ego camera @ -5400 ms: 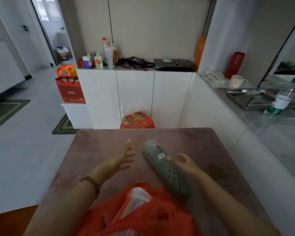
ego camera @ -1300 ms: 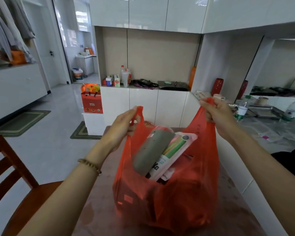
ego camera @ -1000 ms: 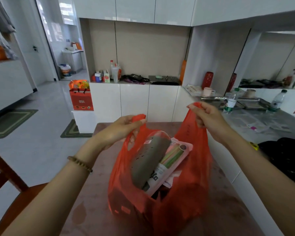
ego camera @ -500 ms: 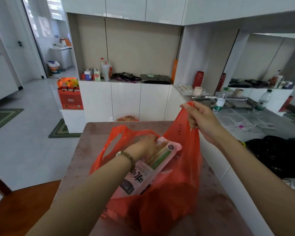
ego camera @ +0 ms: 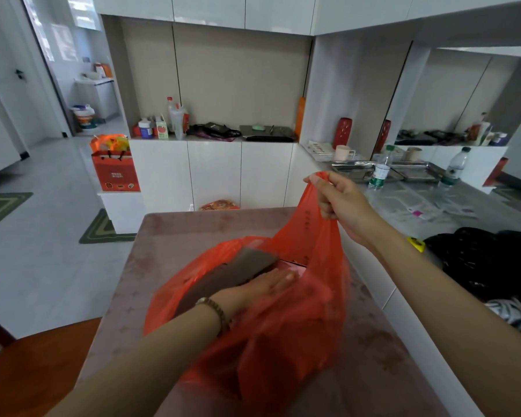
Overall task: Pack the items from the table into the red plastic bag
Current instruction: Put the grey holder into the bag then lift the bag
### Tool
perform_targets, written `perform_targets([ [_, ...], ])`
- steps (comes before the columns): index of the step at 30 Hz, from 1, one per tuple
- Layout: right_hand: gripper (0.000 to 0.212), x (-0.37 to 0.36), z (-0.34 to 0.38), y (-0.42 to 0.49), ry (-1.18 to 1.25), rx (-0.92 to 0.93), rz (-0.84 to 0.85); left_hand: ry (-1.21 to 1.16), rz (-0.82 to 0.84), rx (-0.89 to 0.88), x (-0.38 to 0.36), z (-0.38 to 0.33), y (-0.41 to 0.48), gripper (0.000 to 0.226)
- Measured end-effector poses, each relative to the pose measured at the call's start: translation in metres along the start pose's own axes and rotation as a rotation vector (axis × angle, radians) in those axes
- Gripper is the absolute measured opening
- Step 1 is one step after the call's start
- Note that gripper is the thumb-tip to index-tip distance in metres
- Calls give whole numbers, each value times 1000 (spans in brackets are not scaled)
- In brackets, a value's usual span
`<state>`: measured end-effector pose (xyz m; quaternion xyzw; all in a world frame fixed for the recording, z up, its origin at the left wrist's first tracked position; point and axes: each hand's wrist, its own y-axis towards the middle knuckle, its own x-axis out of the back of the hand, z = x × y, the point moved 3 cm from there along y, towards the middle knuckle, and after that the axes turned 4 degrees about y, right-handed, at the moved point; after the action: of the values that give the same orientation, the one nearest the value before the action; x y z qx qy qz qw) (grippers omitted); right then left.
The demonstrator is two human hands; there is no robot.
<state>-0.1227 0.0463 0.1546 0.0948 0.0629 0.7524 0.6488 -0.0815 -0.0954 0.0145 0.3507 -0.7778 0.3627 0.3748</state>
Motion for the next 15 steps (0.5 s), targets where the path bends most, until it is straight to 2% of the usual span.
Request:
perform_targets([
  [3,25,-4,0,3,-50,-36,45,-142,-141,-46,30,-2,-19,48],
  [5,31,-5,-3,4,-83,-63,49,-246,-326,-99,55,-8,-33,42],
  [7,27,-7,-6,3,-99,-82,55,-219,-554,-203,84,-14,-58,31],
  [10,20,-11,-18,-3,-203,-95,87,-121,-751,-280,117,-18,-102,23],
  [12,21,-14,-29,-7,-323,-86,97,-37,-798,-186,126,-6,-118,30],
  [15,36,-13,-50,-14,-484,-84,72,-25,-671,0,114,17,-123,48],
])
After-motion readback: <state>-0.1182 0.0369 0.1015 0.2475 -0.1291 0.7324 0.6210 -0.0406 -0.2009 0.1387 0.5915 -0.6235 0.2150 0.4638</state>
